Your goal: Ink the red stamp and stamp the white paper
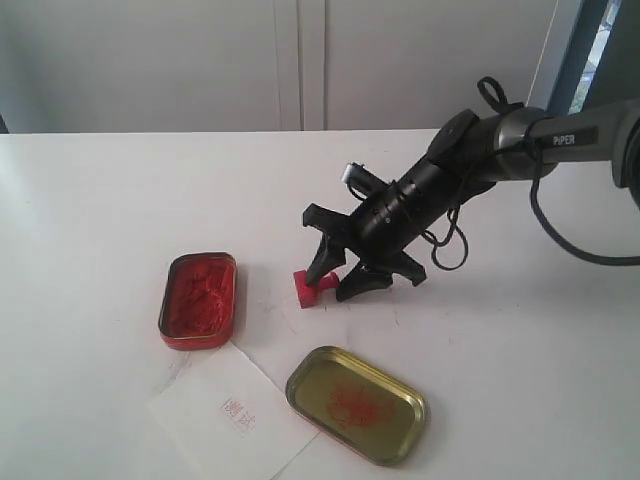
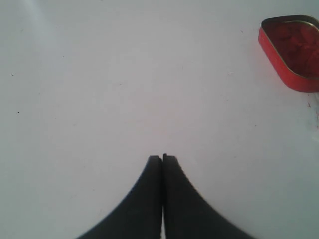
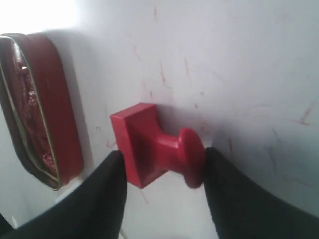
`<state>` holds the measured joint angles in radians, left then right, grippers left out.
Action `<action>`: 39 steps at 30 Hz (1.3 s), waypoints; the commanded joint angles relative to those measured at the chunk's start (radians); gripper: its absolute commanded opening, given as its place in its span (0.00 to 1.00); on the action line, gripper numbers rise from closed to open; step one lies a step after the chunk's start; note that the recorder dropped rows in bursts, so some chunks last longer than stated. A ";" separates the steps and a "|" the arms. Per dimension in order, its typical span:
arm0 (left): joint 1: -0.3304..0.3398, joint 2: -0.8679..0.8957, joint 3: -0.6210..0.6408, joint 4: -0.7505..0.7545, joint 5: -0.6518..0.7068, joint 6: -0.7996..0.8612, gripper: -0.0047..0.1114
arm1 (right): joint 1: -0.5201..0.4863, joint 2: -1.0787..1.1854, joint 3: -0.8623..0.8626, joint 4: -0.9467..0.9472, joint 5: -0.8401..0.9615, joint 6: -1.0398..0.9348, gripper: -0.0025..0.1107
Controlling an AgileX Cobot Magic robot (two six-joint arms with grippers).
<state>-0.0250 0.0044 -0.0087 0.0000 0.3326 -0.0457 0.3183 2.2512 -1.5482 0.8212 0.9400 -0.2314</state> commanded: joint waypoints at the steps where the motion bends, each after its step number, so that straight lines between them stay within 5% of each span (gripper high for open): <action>1: 0.002 -0.004 0.009 0.000 0.004 -0.003 0.04 | -0.037 -0.029 0.004 -0.199 -0.024 0.123 0.45; 11: 0.002 -0.004 0.009 0.000 0.004 -0.003 0.04 | -0.051 -0.121 0.004 -0.385 -0.019 0.211 0.42; 22: 0.002 -0.004 0.009 0.000 0.004 -0.003 0.04 | -0.051 -0.172 0.004 -0.420 0.075 0.211 0.10; 39: 0.002 -0.004 0.009 0.000 0.004 -0.003 0.04 | -0.051 -0.291 0.010 -0.657 0.222 0.301 0.04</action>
<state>-0.0250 0.0044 -0.0087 0.0000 0.3326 -0.0457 0.2709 1.9861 -1.5464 0.2073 1.1427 0.0532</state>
